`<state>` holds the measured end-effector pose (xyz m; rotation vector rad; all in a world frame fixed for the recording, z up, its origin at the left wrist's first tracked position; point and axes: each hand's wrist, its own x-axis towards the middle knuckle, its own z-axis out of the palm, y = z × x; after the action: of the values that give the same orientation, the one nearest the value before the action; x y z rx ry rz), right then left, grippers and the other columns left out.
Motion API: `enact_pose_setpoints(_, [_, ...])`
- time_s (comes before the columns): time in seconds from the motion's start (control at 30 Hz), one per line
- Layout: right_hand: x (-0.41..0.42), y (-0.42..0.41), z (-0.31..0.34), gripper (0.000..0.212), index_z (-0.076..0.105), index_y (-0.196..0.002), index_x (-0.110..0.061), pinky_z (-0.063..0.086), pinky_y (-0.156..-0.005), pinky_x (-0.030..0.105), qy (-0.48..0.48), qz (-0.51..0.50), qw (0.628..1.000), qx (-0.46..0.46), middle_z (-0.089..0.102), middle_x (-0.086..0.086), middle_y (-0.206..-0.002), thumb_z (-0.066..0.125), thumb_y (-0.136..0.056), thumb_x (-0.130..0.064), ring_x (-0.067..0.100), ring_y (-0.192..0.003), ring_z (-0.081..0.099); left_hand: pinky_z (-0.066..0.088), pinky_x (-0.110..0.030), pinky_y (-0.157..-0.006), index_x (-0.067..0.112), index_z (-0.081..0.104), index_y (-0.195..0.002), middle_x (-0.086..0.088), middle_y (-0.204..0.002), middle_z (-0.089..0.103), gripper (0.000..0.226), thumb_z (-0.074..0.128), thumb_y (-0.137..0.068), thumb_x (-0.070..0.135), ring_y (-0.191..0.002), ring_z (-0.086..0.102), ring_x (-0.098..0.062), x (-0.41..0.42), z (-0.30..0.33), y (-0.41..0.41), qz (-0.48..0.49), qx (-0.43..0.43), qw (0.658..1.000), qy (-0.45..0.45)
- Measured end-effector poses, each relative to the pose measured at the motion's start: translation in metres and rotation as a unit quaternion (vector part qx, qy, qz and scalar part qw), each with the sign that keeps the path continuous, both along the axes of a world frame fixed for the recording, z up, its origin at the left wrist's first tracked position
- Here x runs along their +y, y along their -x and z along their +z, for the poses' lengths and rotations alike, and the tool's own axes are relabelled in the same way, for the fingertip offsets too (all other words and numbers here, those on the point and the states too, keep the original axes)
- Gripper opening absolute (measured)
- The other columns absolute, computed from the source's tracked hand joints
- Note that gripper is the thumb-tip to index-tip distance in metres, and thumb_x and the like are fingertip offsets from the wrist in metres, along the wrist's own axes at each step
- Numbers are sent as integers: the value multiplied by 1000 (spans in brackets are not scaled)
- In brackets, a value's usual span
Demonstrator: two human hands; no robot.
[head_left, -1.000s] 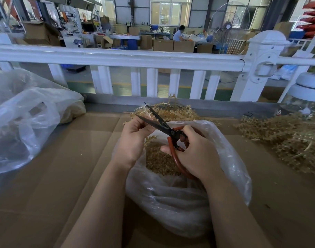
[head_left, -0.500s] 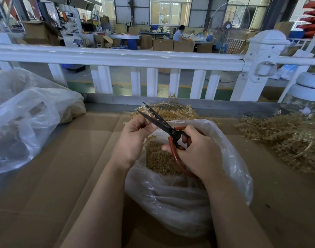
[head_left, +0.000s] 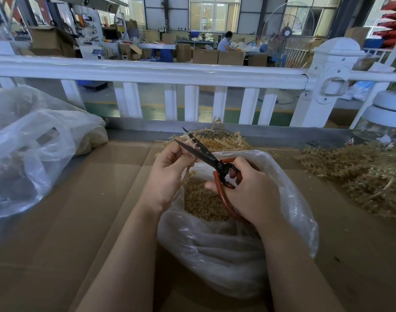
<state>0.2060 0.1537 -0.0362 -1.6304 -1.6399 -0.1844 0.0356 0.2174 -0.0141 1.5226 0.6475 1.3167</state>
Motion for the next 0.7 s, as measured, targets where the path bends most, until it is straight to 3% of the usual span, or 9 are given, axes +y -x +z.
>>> enact_pose_setpoints(0.17, [0, 0, 0, 72, 60, -92, -25, 33, -57, 3, -1, 0, 1000, 0, 62, -17, -76, 41, -69, -91, 1, -65, 57, 51, -20, -77, -4, 63, -99, -8, -89, 64, 10, 53, -95, -4, -83, 61, -12, 0, -2, 0, -17, 7, 1000, -1])
enact_pose_setpoints(0.43, [0, 0, -1, 62, 54, -83, -27, 34, -56, 5, -14, 9, 1000, 0, 58, -17, -69, 46, -72, -87, 0, -60, 55, 51, -24, -85, -10, 61, -104, -14, -95, 64, 14, 52, -94, -5, -90, 61, -19, 5, -5, -1, -38, -10, 999, 8])
enact_pose_setpoints(0.7, [-1, -1, -2, 55, 49, -80, -31, 35, -53, 7, -15, 17, 1000, 9, 59, -16, -66, 51, -71, -86, -1, -60, 58, 50, -16, -81, 7, 65, -98, 9, -86, 72, 20, 51, -93, -6, -86, 66, -6, 4, -4, -2, -52, -17, 998, -3])
